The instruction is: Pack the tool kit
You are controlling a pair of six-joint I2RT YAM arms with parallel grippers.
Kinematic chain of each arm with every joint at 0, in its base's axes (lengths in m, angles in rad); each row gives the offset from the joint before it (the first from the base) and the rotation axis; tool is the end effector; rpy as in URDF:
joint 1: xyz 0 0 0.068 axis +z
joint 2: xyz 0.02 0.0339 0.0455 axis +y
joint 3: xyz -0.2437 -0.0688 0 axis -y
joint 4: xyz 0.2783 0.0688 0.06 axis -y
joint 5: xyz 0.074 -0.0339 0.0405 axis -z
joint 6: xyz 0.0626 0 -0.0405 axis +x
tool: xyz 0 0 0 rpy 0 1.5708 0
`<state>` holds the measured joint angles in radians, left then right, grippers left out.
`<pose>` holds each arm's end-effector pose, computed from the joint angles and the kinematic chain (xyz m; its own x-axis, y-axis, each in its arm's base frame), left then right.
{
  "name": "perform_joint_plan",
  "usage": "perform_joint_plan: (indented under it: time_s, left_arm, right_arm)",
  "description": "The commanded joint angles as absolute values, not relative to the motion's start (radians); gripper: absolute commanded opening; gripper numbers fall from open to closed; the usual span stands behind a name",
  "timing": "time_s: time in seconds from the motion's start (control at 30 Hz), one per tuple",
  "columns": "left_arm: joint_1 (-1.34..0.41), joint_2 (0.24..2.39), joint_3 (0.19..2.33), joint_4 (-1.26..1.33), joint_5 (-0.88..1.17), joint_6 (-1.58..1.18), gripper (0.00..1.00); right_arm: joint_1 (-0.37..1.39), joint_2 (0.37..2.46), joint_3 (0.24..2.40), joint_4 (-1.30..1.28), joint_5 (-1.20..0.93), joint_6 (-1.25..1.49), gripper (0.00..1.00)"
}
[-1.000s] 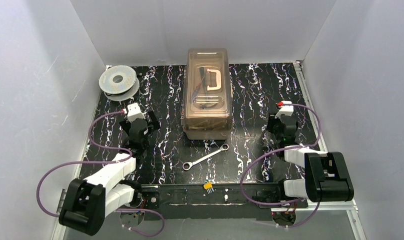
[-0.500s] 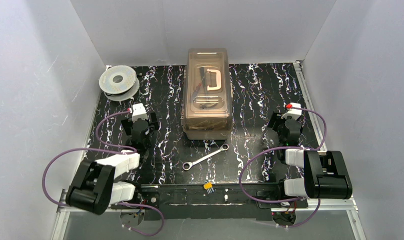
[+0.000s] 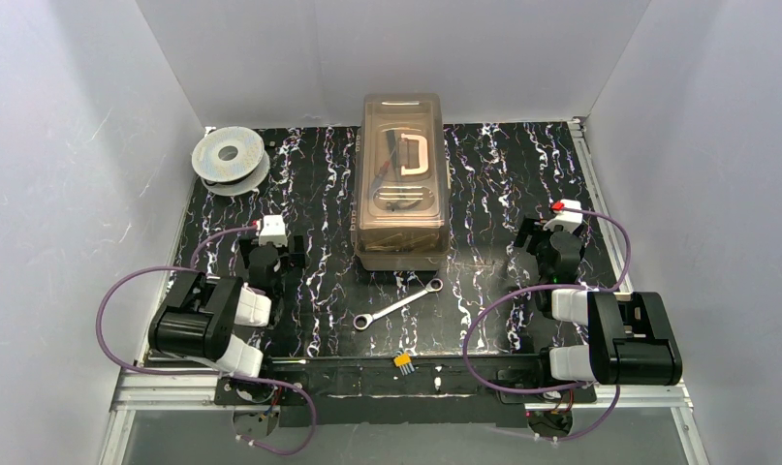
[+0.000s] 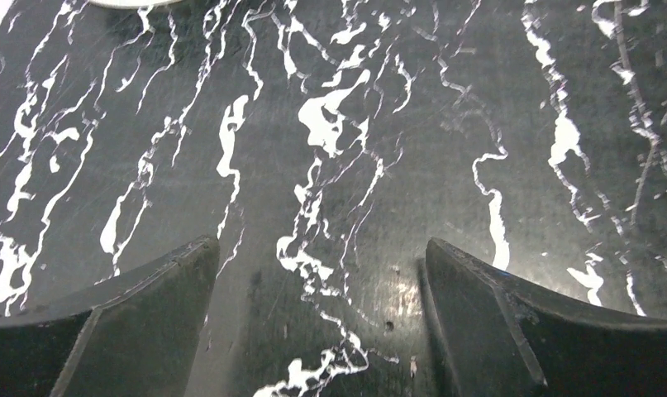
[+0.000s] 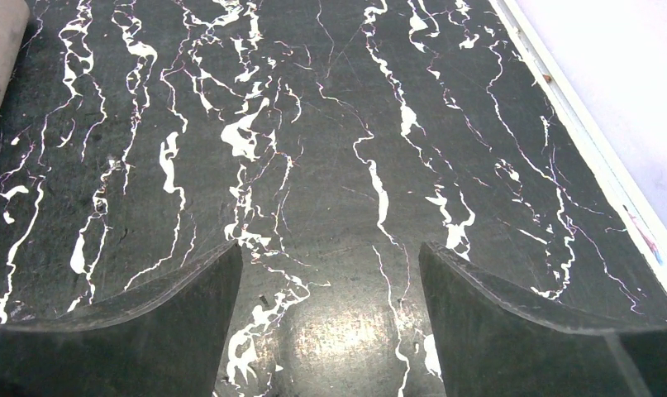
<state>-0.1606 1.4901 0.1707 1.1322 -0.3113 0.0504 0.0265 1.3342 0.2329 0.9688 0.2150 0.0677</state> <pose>0.2587 -0.0225 0.0769 -0.1908 0.0795 -0.9784 -0.1354 0.9851 0.1064 0.2765 -0.0060 0.1115 -0.1192 0.0630 -0.9909 0.1940 0.9802 0.0389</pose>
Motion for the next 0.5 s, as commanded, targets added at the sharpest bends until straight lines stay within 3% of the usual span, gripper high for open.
perform_joint_plan:
  time_s: [0.0, 0.47]
  left_arm:
    - [-0.122, 1.481, 0.195, 1.199, -0.135, 0.079, 0.97]
    - [-0.086, 1.480, 0.262, 1.066, -0.164, 0.024, 0.98]
  right_arm:
    - [0.027, 1.326, 0.239, 1.026, 0.231, 0.060, 0.87]
    - [0.026, 1.326, 0.239, 1.025, 0.226, 0.061, 0.89]
